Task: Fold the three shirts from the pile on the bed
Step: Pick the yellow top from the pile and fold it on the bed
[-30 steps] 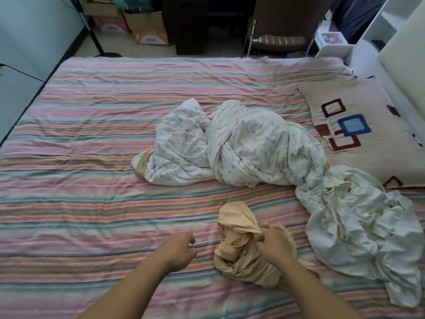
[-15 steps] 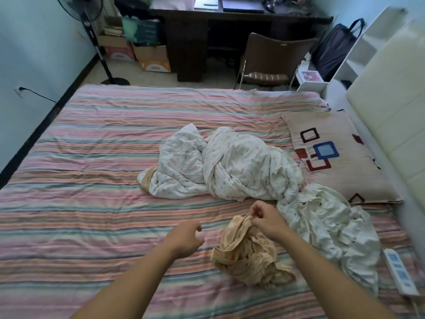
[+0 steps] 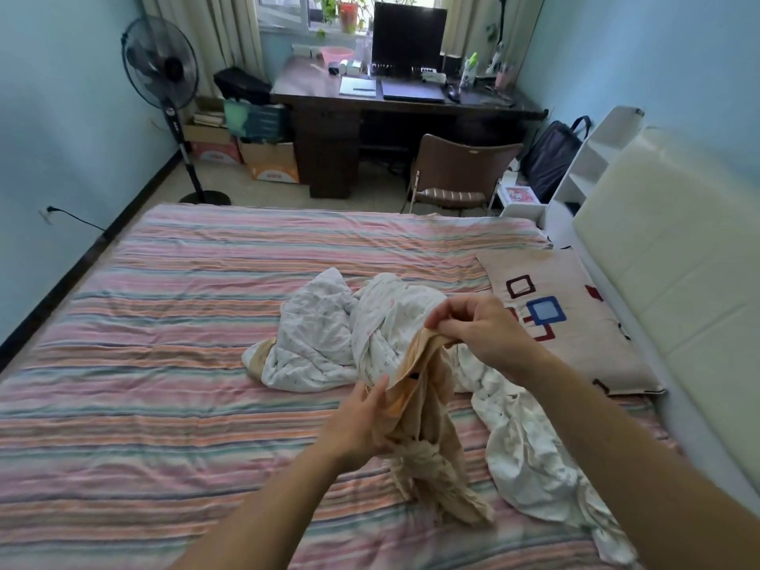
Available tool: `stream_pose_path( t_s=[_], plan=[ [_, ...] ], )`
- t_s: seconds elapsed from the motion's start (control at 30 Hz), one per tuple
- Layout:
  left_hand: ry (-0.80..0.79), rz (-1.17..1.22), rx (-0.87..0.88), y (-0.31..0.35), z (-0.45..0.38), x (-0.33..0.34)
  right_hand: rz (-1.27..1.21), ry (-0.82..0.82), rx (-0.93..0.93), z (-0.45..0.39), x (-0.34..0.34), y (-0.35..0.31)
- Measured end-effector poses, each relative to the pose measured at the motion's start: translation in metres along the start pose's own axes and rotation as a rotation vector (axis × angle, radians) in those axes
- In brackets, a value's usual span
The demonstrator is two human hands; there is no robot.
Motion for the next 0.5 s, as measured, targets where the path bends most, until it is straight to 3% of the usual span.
stream_pose_path(
  t_s=[0.2,0.37,0.5],
  plan=[
    [0.044,-0.037,0.063,-0.001,0.002,-0.048,0.084,0.015,-0.021,0.013,-0.034,-0.037],
    [0.2,0.092,0.063,-0.015,0.021,-0.128,0.685,0.02,-0.086,0.013,-0.05,-0.046],
    [0.345,0.033,0.099,-0.012,0.045,-0.187,0.789,0.14,-0.252,0.008,-0.047,-0.049]
  ],
)
Point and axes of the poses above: each hand's wrist, its own z-axis away from the middle knuckle, its own x-axis out of the palm, y = z × x, the point moved 3 cm from there along -z, towards the middle knuckle, and after that the axes turned 3 degrees about -z, right-handed, at the moved point
